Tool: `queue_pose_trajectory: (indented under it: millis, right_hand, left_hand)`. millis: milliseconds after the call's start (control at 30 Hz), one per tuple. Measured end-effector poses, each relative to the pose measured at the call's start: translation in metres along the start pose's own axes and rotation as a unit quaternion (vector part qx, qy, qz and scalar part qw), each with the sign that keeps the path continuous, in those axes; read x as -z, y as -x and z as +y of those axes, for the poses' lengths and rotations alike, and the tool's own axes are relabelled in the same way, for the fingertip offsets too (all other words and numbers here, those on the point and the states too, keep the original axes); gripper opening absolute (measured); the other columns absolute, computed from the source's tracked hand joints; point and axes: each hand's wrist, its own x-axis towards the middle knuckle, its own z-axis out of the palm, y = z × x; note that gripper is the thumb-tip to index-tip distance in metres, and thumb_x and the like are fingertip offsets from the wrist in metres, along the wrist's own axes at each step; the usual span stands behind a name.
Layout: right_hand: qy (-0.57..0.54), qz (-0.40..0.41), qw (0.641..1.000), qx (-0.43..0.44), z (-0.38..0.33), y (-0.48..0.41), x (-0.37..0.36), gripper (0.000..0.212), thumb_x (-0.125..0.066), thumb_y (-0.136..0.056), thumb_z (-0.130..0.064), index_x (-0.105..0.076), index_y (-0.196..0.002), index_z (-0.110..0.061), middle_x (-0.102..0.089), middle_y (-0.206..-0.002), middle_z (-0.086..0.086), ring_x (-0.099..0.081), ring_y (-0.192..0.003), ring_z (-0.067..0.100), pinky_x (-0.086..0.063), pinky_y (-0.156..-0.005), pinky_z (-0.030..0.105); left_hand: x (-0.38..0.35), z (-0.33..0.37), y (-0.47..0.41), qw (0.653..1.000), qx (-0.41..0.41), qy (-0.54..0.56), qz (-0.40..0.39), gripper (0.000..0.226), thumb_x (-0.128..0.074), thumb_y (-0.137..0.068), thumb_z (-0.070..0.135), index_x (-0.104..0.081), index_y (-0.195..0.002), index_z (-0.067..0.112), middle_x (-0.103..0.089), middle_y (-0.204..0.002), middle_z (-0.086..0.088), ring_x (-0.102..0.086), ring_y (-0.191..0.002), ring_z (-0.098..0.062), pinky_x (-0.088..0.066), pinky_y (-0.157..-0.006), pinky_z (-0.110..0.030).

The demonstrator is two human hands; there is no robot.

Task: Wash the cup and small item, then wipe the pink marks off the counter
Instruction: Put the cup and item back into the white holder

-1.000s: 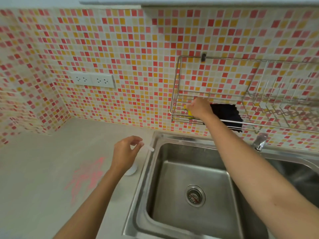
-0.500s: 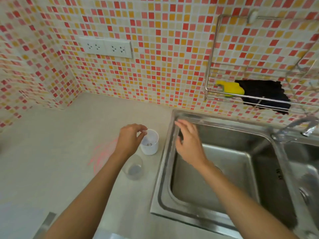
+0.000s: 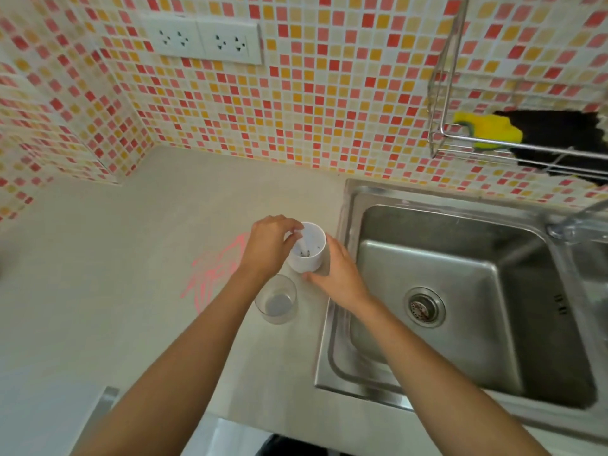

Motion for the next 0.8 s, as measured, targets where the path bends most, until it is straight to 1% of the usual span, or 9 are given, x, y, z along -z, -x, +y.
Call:
queue_pose_trajectory:
  millis: [133,333,467,500,567,633,700,767,800]
  right_hand:
    - [-0.015,0.005,1.0,-0.025,0.001,-0.006,-0.008,0.084,-0.079,-0.063,-0.049,-0.039,-0.135,-0.035,-0.051,-0.133,-0.01,-0.05,-0.121,0.008,-0.046,-0.1,0.037]
    - [-0.045,0.028,0.996,-0.068,-0.001,-0.012,-0.021,0.091,-0.083,-0.059,-0.05,-0.034,-0.134,-0.037,-0.054,-0.128,-0.011,-0.054,-0.114,0.011,-0.049,-0.096,0.037]
    - [-0.057,0.03,0.995,-0.082,-0.005,-0.018,-0.021,0.086,-0.086,-0.056,-0.047,-0.035,-0.125,-0.037,-0.056,-0.118,-0.013,-0.058,-0.104,0.011,-0.051,-0.089,0.034]
    - [-0.054,0.026,0.995,-0.076,-0.004,-0.017,-0.019,0.086,-0.086,-0.056,-0.047,-0.035,-0.124,-0.036,-0.056,-0.118,-0.013,-0.057,-0.104,0.01,-0.051,-0.088,0.032]
    - [-0.037,0.012,0.998,-0.057,-0.003,-0.011,-0.013,0.087,-0.086,-0.054,-0.045,-0.036,-0.125,-0.036,-0.053,-0.121,-0.013,-0.054,-0.107,0.009,-0.048,-0.089,0.029]
    - [-0.007,0.003,0.999,-0.036,-0.001,-0.002,-0.003,0.086,-0.085,-0.053,-0.039,-0.037,-0.124,-0.035,-0.051,-0.123,-0.01,-0.052,-0.11,0.01,-0.046,-0.091,0.03]
    - [0.04,-0.019,0.999,-0.013,-0.001,0.007,0.009,0.083,-0.083,-0.056,-0.026,-0.038,-0.126,-0.029,-0.046,-0.126,-0.006,-0.048,-0.112,0.012,-0.044,-0.095,0.031]
    - [0.097,-0.057,0.994,0.015,-0.002,0.016,0.022,0.083,-0.083,-0.059,-0.022,-0.038,-0.128,-0.026,-0.042,-0.128,-0.004,-0.044,-0.116,0.014,-0.038,-0.097,0.029]
    - [0.128,-0.073,0.989,0.029,-0.003,0.02,0.027,0.083,-0.084,-0.06,-0.024,-0.038,-0.129,-0.025,-0.04,-0.129,-0.003,-0.044,-0.116,0.016,-0.037,-0.097,0.029]
  left_hand:
    - [-0.002,-0.006,-0.005,1.0,-0.015,0.001,-0.009,0.015,-0.066,-0.087,0.015,-0.074,-0.099,0.011,-0.073,-0.094,-0.008,-0.064,-0.084,-0.029,-0.05,-0.08,-0.037]
    - [-0.009,0.003,-0.014,0.997,-0.046,-0.019,-0.057,0.016,-0.064,-0.086,0.01,-0.074,-0.098,0.008,-0.072,-0.093,-0.014,-0.063,-0.085,-0.034,-0.049,-0.079,-0.038]
    - [-0.003,0.002,-0.013,0.997,-0.022,-0.009,-0.076,0.023,-0.057,-0.092,0.011,-0.071,-0.109,0.009,-0.071,-0.107,-0.014,-0.063,-0.096,-0.034,-0.047,-0.087,-0.036]
    - [0.0,-0.002,-0.006,0.998,-0.008,0.013,-0.063,0.028,-0.054,-0.092,0.006,-0.068,-0.115,0.009,-0.07,-0.113,-0.013,-0.063,-0.102,-0.033,-0.045,-0.092,-0.034]
    - [0.012,-0.012,0.019,0.995,0.057,0.085,-0.01,0.05,-0.044,-0.085,-0.011,-0.059,-0.128,0.01,-0.065,-0.122,-0.009,-0.059,-0.112,-0.024,-0.04,-0.098,-0.023]
    - [0.024,-0.025,0.052,0.981,0.128,0.141,0.047,0.069,-0.036,-0.073,-0.021,-0.053,-0.132,0.01,-0.063,-0.121,-0.007,-0.057,-0.111,-0.017,-0.036,-0.096,-0.014]
    - [0.028,-0.042,0.086,0.971,0.167,0.162,0.057,0.075,-0.039,-0.067,-0.022,-0.052,-0.132,0.012,-0.062,-0.12,-0.003,-0.055,-0.109,-0.012,-0.039,-0.098,-0.02]
    - [0.023,-0.051,0.115,0.966,0.182,0.183,0.004,0.073,-0.05,-0.067,-0.01,-0.048,-0.136,0.017,-0.057,-0.123,0.002,-0.052,-0.111,-0.009,-0.042,-0.102,-0.031]
    - [0.019,-0.052,0.126,0.963,0.18,0.198,-0.036,0.074,-0.056,-0.069,0.001,-0.043,-0.139,0.019,-0.053,-0.126,0.004,-0.05,-0.114,-0.008,-0.041,-0.103,-0.033]
